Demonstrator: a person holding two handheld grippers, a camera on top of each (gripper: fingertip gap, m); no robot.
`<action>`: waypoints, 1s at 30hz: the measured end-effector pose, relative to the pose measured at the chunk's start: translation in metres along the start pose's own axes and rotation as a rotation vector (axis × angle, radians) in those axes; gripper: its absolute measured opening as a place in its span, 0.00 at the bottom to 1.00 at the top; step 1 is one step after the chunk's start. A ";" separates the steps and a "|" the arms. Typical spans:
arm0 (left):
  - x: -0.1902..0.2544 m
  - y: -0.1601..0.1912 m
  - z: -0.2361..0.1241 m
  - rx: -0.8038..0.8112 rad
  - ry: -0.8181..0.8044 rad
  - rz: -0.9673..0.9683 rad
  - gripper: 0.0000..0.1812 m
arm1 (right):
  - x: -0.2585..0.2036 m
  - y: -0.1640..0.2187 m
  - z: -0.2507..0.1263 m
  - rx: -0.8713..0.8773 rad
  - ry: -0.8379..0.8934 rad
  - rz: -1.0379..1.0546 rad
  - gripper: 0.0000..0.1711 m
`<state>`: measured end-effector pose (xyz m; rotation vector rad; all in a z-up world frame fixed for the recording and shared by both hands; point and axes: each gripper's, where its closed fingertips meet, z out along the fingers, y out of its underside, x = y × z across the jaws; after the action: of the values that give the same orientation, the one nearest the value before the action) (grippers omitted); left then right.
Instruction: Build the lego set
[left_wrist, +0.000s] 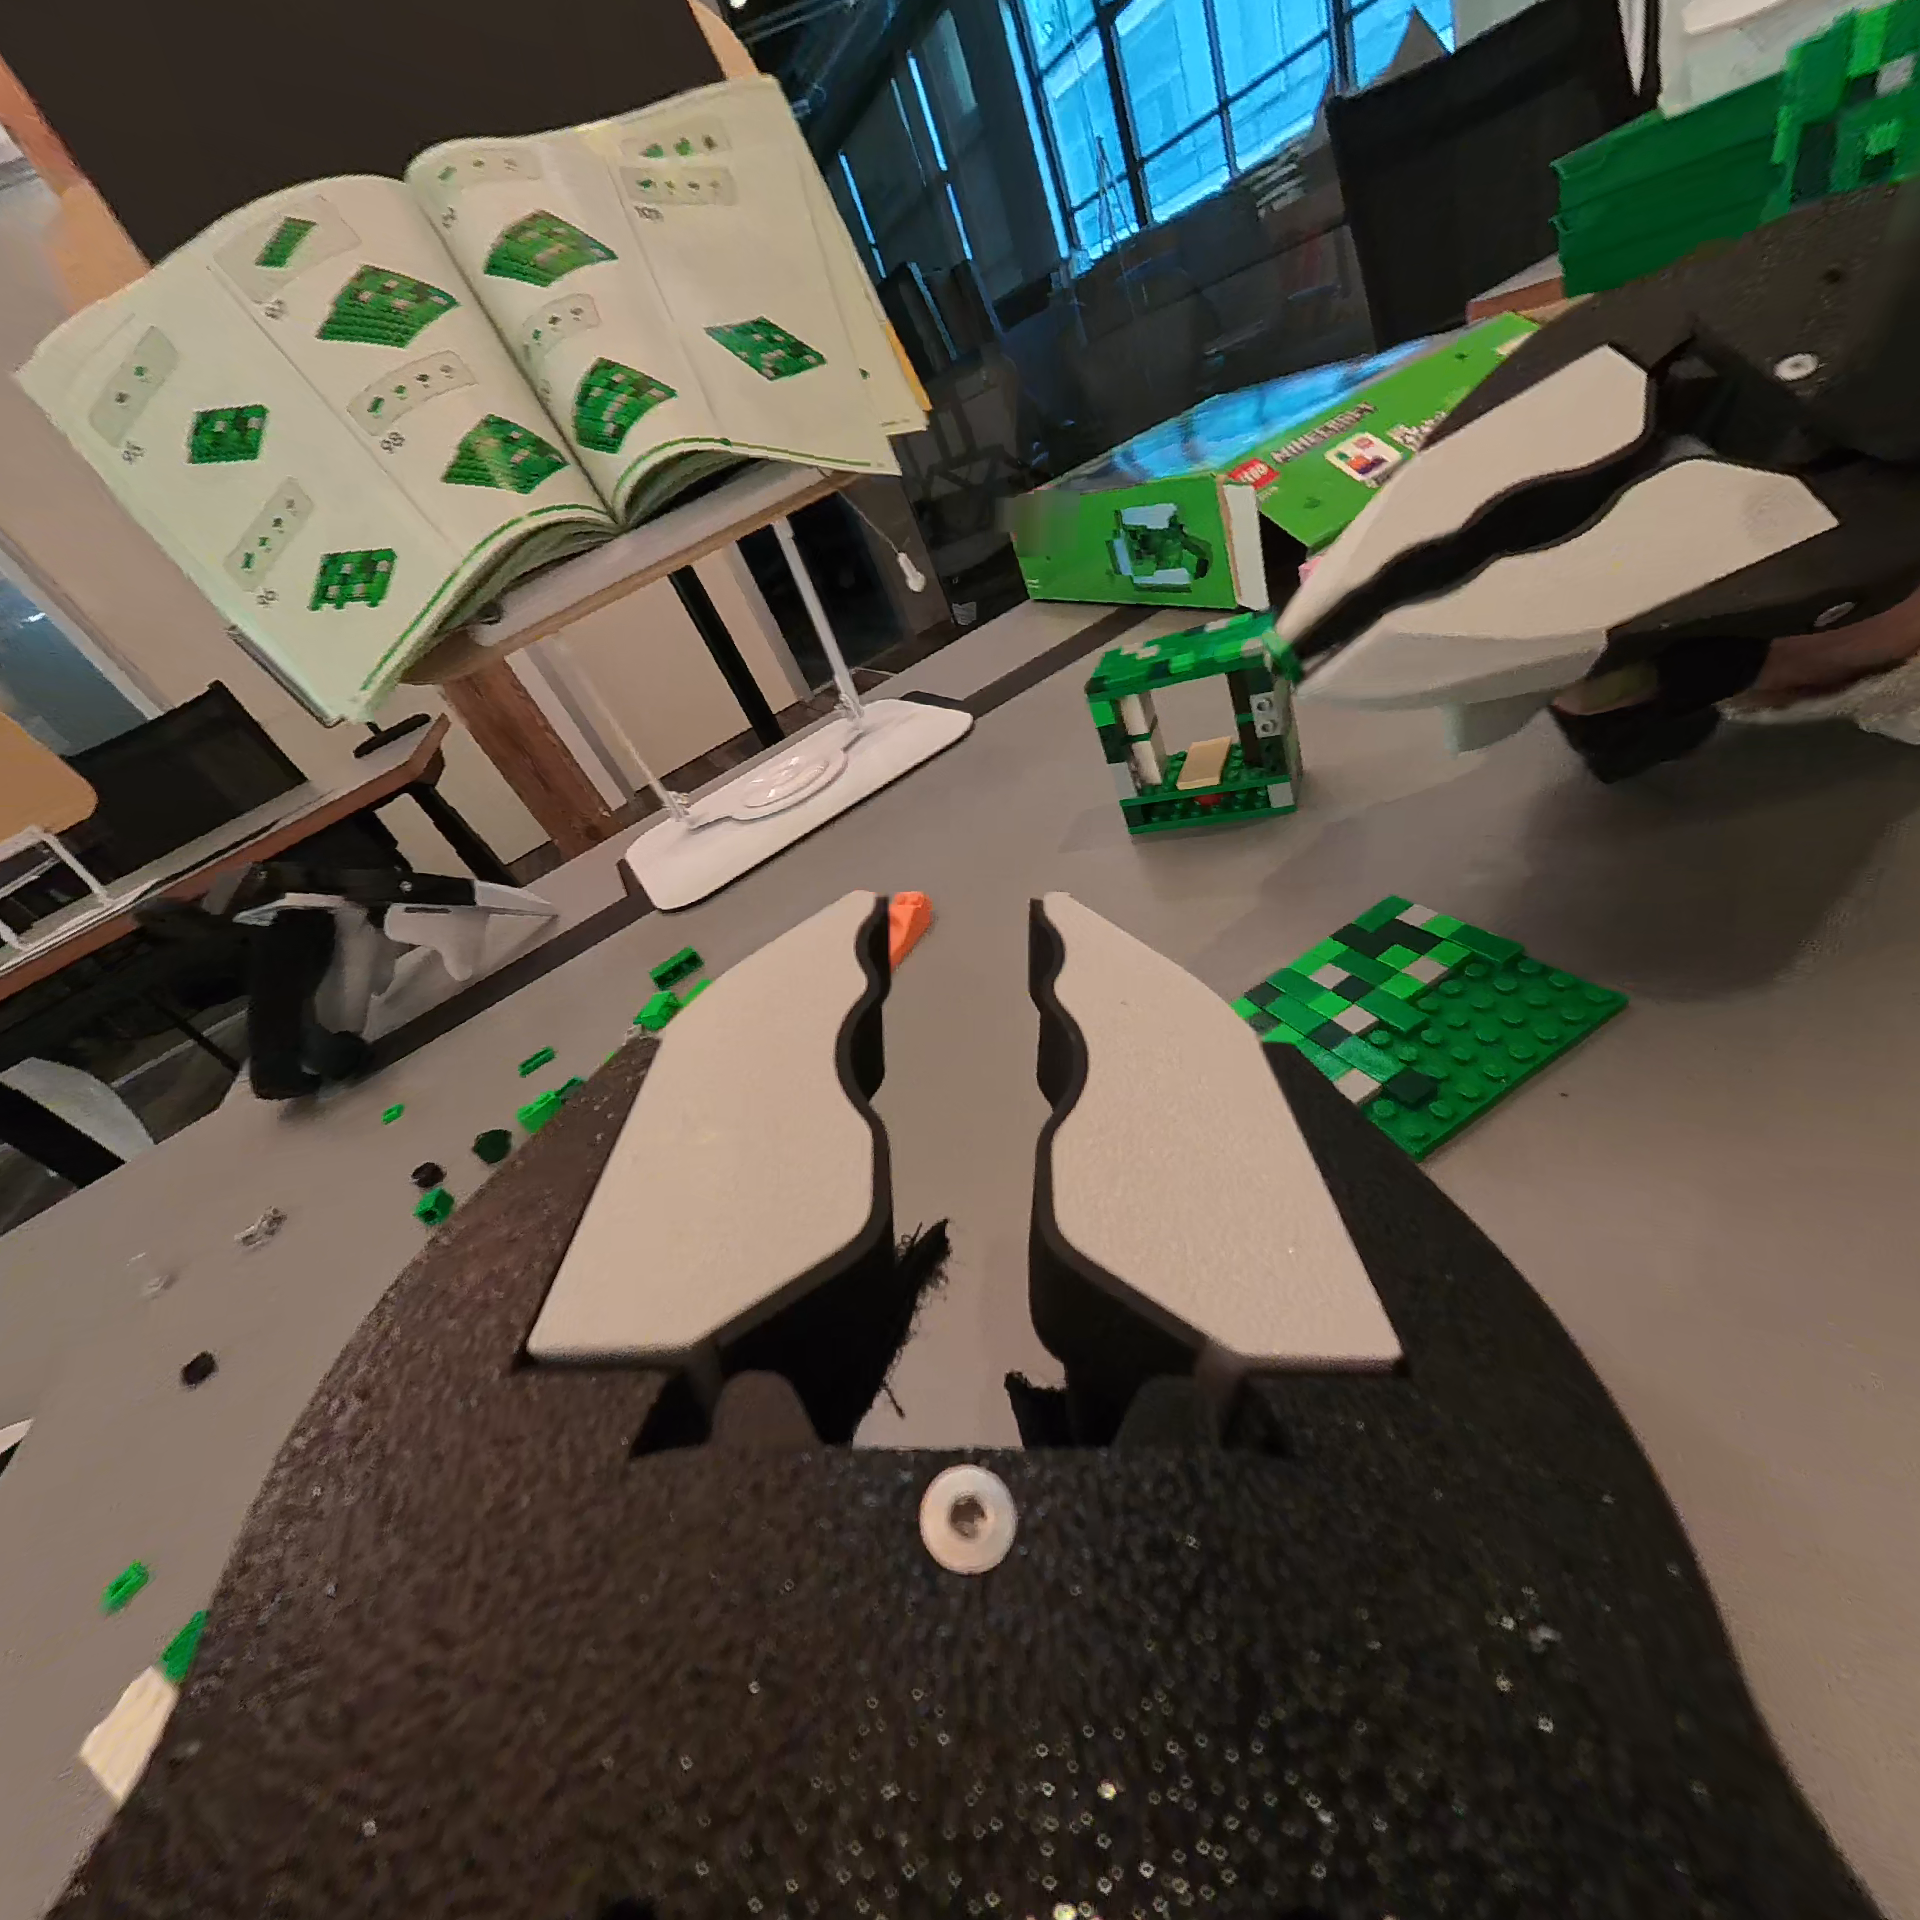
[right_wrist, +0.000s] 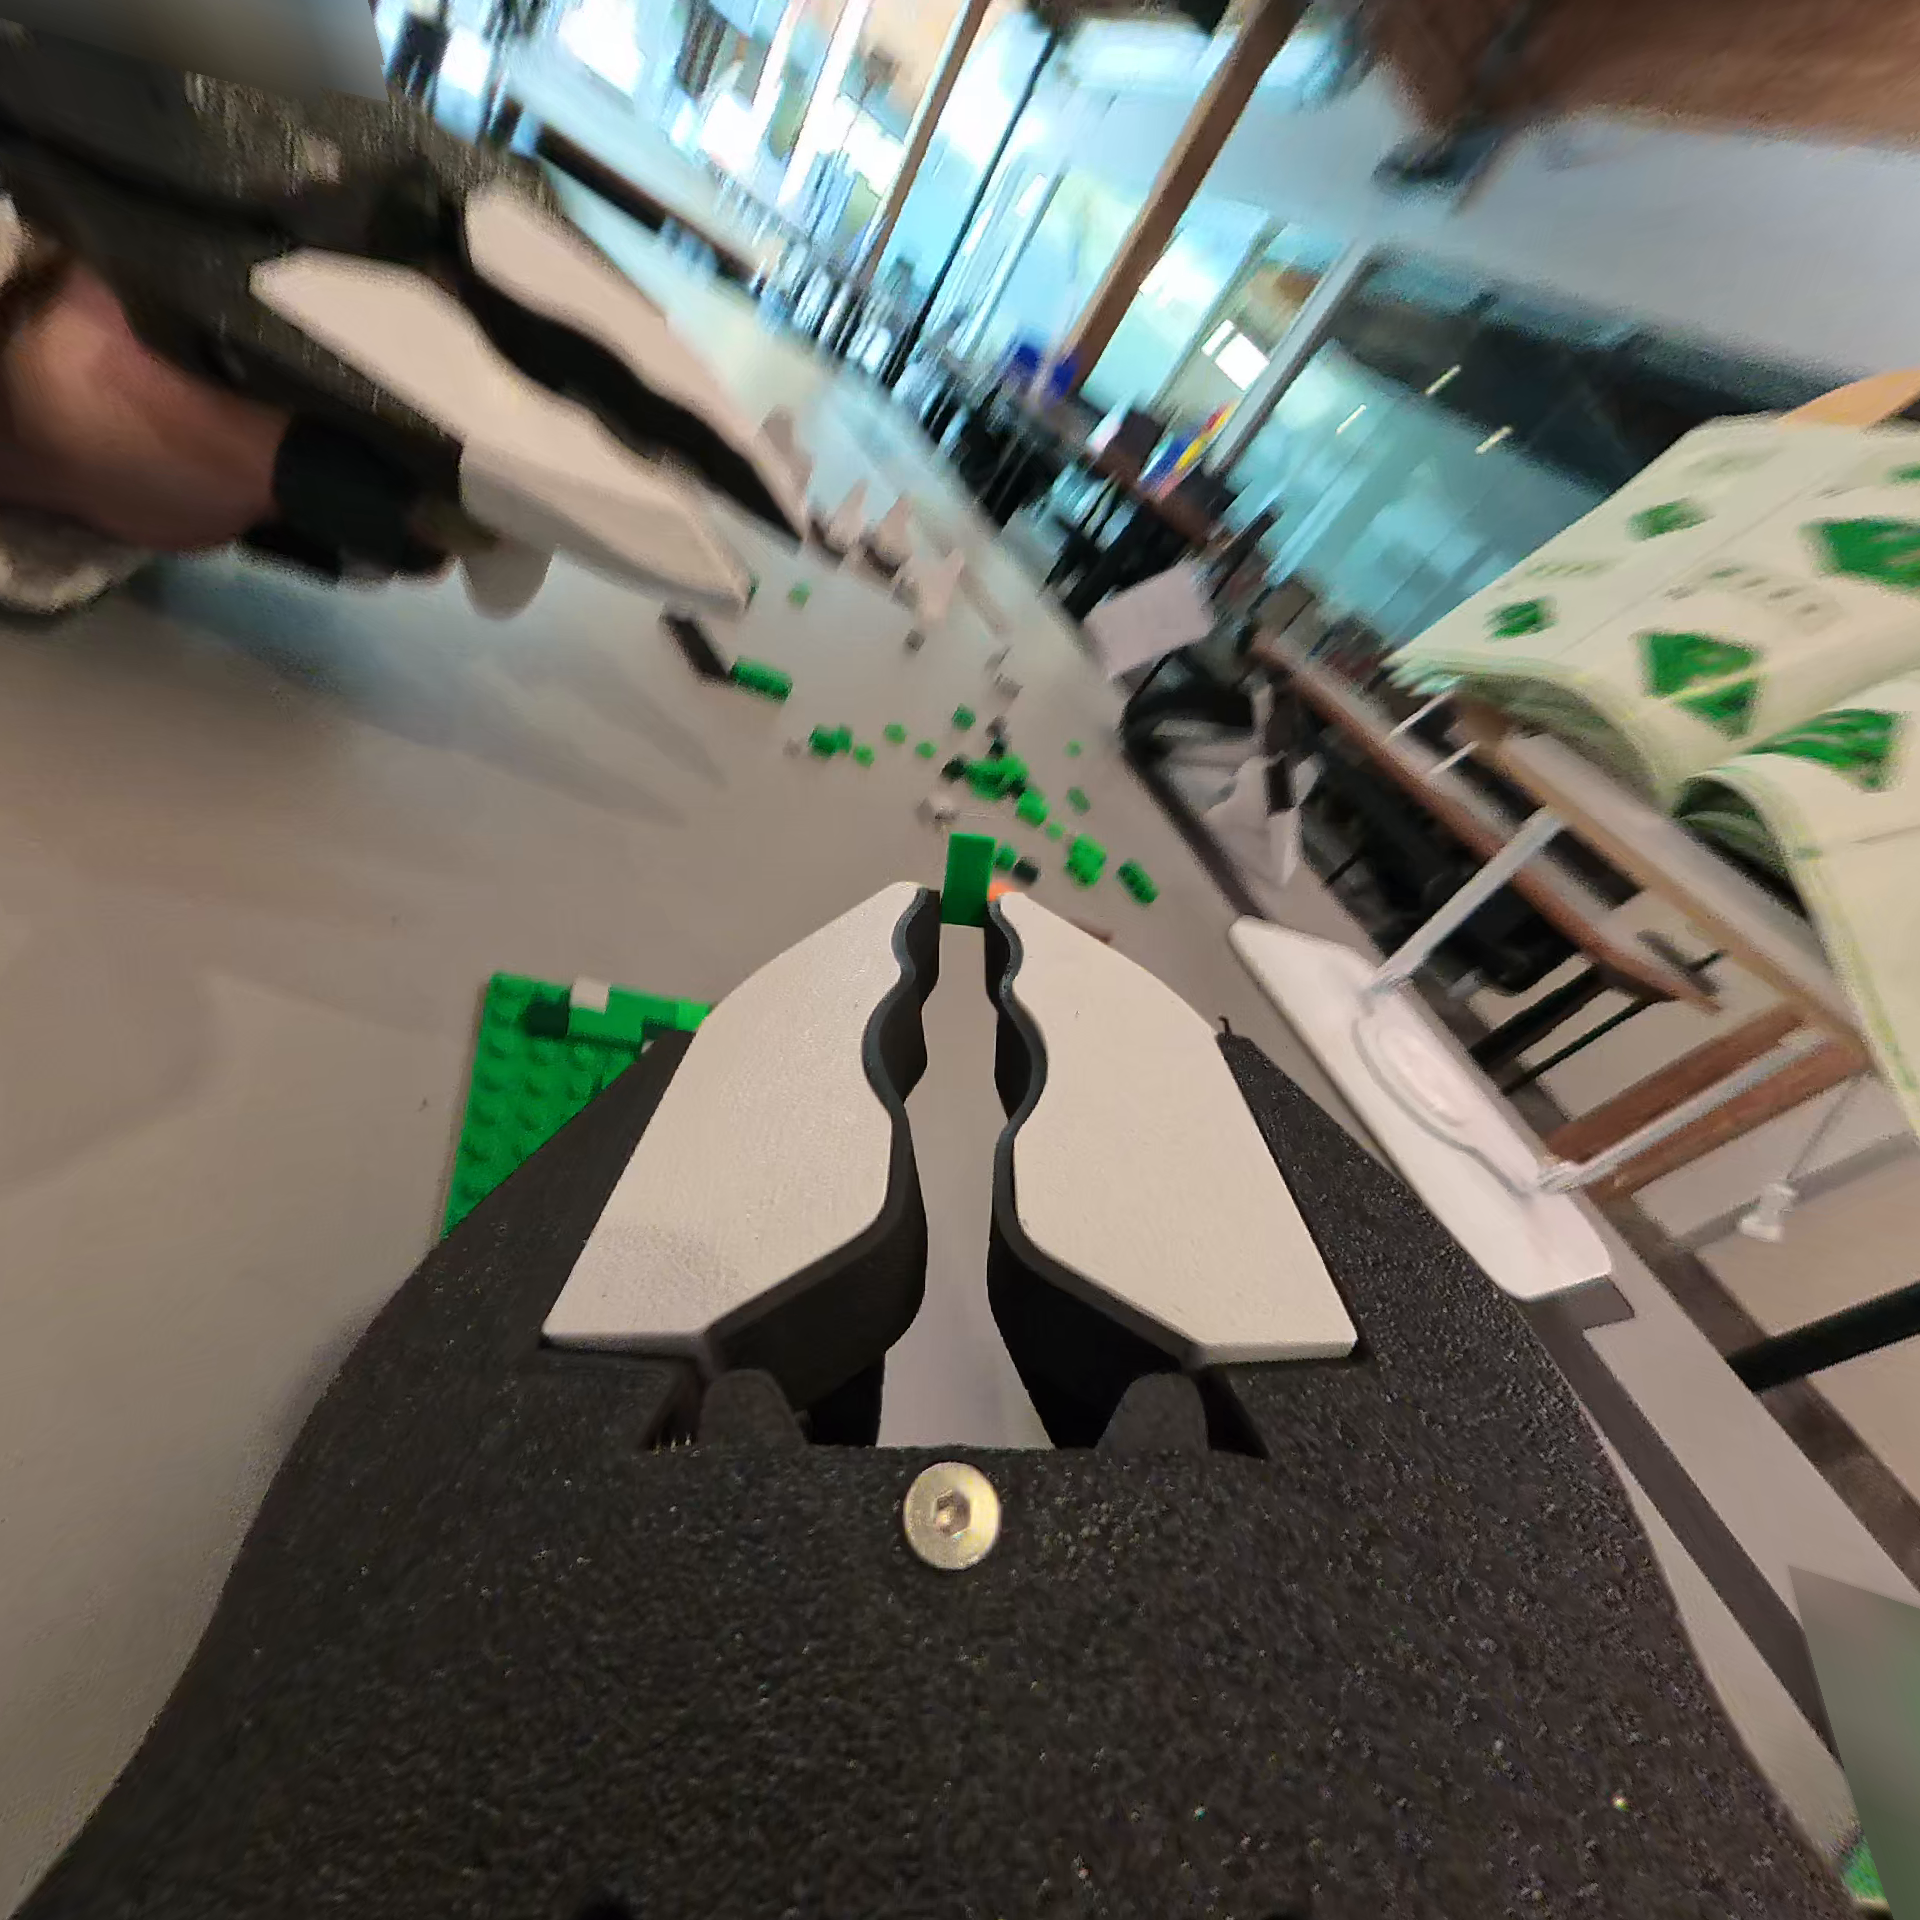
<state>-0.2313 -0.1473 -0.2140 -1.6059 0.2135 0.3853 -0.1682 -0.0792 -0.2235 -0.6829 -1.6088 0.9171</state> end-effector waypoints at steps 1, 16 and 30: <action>-0.004 -0.001 -0.002 0.008 -0.015 -0.010 0.14 | -0.003 0.003 0.001 -0.051 -0.050 -0.007 0.04; -0.026 -0.003 -0.012 0.034 -0.082 -0.094 0.15 | -0.055 0.067 -0.081 -0.987 -0.728 -0.043 0.04; -0.030 -0.001 -0.013 0.033 -0.105 -0.104 0.15 | -0.063 0.074 -0.086 -1.076 -0.729 -0.053 0.06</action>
<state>-0.2571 -0.1632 -0.2010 -1.5528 0.0560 0.3821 -0.0733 -0.0729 -0.3115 -1.0739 -2.7920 0.1566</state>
